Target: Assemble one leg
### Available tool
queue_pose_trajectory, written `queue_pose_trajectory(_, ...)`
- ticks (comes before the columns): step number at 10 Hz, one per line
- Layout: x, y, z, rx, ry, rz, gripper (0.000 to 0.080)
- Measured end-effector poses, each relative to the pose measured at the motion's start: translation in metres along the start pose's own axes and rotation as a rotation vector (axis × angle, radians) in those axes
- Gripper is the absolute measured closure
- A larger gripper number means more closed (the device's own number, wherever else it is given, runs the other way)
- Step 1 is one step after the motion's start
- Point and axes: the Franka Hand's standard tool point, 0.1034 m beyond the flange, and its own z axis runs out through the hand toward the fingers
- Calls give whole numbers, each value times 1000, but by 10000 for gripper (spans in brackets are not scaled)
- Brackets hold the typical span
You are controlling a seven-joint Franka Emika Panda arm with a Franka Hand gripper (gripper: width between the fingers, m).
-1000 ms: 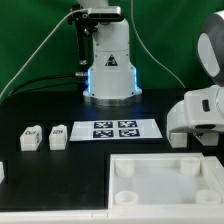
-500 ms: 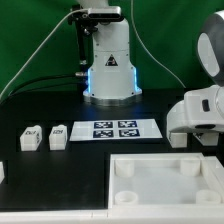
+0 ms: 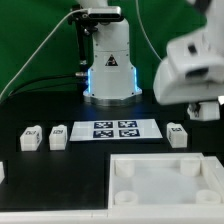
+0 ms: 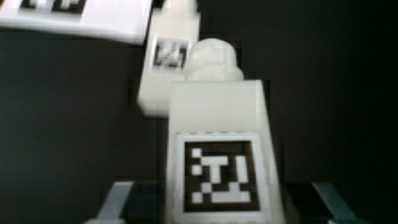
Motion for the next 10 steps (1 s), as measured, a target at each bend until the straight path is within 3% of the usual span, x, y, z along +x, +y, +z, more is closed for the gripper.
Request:
queue_pose_trajectory(1, 1, 0, -8, 0, 70, 1, 508)
queue_pose_trajectory(2, 10, -2, -5, 6, 193, -2, 508)
queue_pose_trajectory(3, 8, -1, -5, 6, 279, -4, 508)
queue_pose_trajectory(5, 17, 3, -13, 11, 478, -23, 508)
queue_pose_trajectory(7, 52, 55, -66, -38, 704, -106, 508)
queue_pose_trajectory(8, 64, 66, -91, -56, 834, -104, 508)
queue_pose_trajectory(9, 67, 68, -100, -67, 975, -98, 508)
queue_pose_trajectory(10, 65, 71, -93, -76, 1038, -99, 508)
